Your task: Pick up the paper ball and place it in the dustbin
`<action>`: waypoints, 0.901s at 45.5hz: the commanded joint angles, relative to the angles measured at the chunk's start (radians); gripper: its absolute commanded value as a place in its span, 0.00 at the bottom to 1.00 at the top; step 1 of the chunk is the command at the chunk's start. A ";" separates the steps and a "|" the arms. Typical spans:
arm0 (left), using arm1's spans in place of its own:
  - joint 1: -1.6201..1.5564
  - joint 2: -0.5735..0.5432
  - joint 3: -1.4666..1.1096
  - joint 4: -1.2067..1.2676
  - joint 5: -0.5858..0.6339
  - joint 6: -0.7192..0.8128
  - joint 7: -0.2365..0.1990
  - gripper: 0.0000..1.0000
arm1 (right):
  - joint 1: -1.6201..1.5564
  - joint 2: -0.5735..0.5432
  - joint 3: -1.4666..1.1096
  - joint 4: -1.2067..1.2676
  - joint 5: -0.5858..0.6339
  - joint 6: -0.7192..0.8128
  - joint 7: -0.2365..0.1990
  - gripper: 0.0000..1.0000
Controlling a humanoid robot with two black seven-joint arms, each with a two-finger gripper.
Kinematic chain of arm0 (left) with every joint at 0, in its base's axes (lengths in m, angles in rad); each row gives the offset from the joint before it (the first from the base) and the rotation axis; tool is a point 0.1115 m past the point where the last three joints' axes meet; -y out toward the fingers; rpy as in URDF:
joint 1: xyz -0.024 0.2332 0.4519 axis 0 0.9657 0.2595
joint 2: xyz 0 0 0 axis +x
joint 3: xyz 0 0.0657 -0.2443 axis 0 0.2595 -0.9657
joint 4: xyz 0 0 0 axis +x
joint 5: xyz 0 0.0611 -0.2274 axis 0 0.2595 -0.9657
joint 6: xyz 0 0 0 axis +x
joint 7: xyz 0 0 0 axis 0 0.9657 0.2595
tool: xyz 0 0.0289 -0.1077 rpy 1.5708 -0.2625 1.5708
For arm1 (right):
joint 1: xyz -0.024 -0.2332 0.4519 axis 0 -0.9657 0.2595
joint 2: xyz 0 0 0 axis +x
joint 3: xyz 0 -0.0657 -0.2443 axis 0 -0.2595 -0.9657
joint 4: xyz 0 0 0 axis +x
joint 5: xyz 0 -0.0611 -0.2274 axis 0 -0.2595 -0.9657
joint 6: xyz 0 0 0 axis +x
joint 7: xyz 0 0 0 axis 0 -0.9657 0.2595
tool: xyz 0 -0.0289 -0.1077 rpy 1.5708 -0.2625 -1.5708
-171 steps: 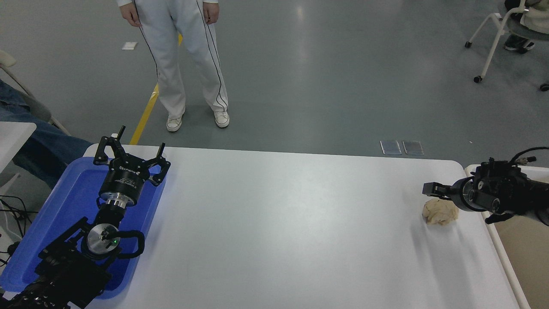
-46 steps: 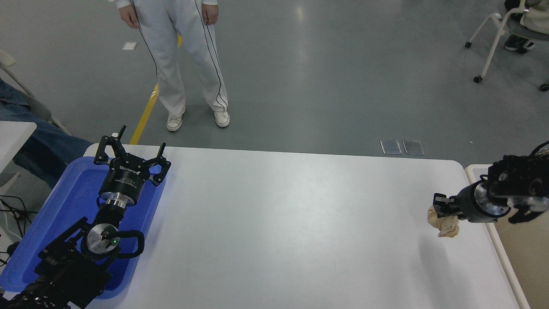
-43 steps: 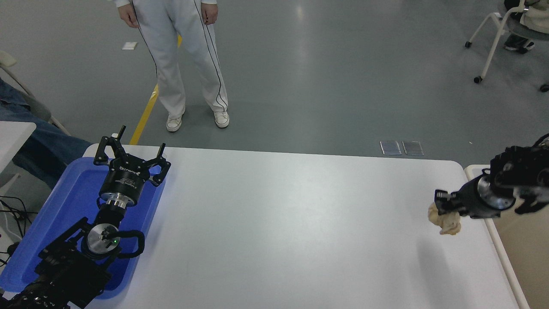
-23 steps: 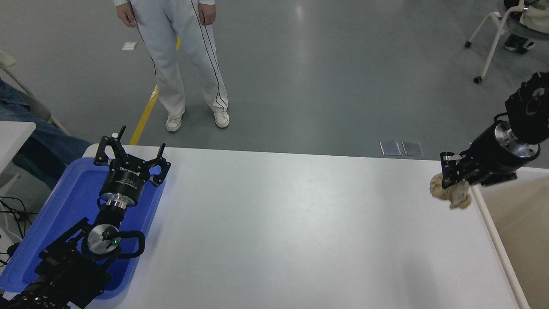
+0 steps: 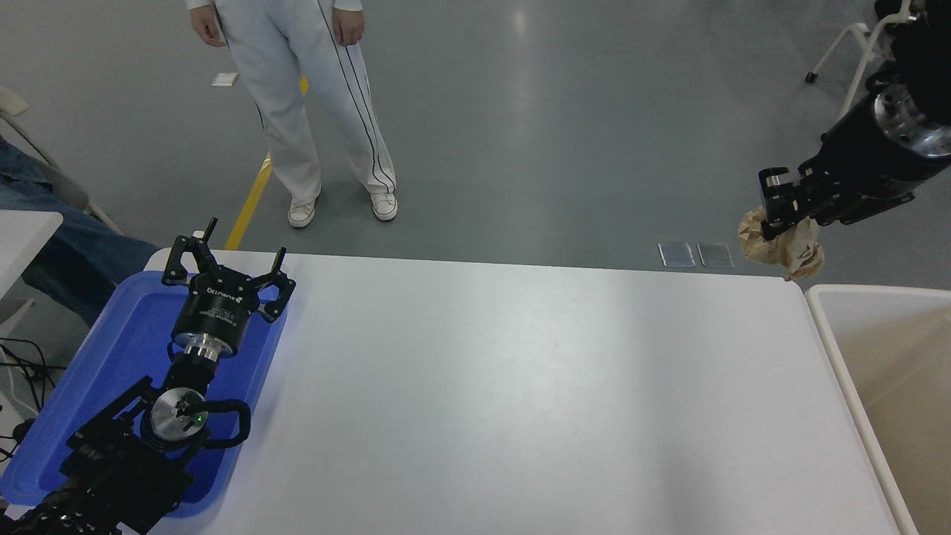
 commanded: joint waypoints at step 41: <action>0.000 0.000 0.000 0.001 0.000 0.001 -0.002 1.00 | 0.165 -0.088 -0.055 0.016 -0.046 0.004 -0.012 0.00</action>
